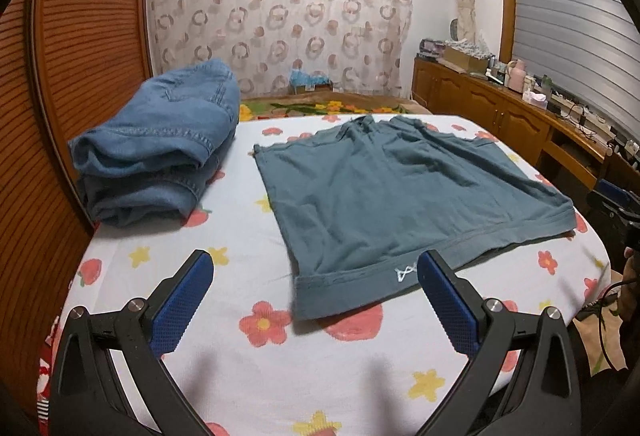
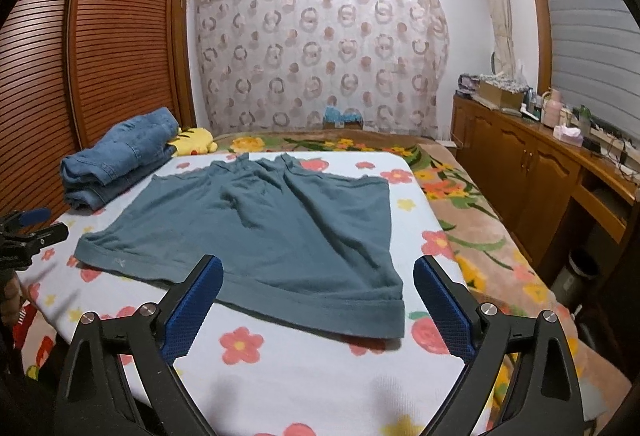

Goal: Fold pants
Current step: 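Lower both grippers toward the logo hem of the teal shorts, then close the left gripper on the hem while the right gripper pinches the hem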

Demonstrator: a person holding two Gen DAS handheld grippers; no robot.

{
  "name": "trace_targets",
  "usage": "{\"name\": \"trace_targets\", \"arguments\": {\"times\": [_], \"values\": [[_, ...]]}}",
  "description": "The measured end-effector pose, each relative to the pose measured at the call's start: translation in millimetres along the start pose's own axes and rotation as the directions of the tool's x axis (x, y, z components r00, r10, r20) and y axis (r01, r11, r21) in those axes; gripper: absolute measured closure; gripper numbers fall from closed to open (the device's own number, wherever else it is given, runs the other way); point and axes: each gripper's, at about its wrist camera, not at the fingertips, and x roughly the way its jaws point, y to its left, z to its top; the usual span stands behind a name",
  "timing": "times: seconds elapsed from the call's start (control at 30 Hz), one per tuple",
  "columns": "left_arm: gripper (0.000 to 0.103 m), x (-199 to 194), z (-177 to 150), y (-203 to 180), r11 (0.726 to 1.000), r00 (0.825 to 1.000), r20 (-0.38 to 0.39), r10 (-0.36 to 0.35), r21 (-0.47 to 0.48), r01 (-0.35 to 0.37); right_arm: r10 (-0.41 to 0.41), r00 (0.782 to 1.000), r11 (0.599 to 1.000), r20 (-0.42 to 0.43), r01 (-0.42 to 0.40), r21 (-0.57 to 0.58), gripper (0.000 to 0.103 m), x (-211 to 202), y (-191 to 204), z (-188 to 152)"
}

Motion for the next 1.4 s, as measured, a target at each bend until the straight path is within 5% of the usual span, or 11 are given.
{"name": "trace_targets", "arguments": {"times": [0.8,0.9,1.13,1.4], "values": [[0.065,38,-22,16,0.994,0.985,-0.137,-0.102,-0.060,0.095,0.032,0.990,0.998,-0.135,-0.024,0.061,0.042,10,-16,18],[0.066,38,-23,14,0.994,0.985,-0.138,-0.099,-0.050,0.093,0.025,0.990,0.998,-0.140,-0.016,0.066,0.044,9,-22,18],[0.088,35,-22,10,0.994,0.985,-0.135,-0.107,-0.033,0.104,0.018,0.986,0.995,-0.166,-0.002,0.097,0.045,8,-31,15],[0.093,18,-15,9,0.991,0.985,-0.106,-0.136,-0.029,0.133,0.052,0.981,0.994,-0.187,-0.033,0.106,0.080,6,-34,21]]}}
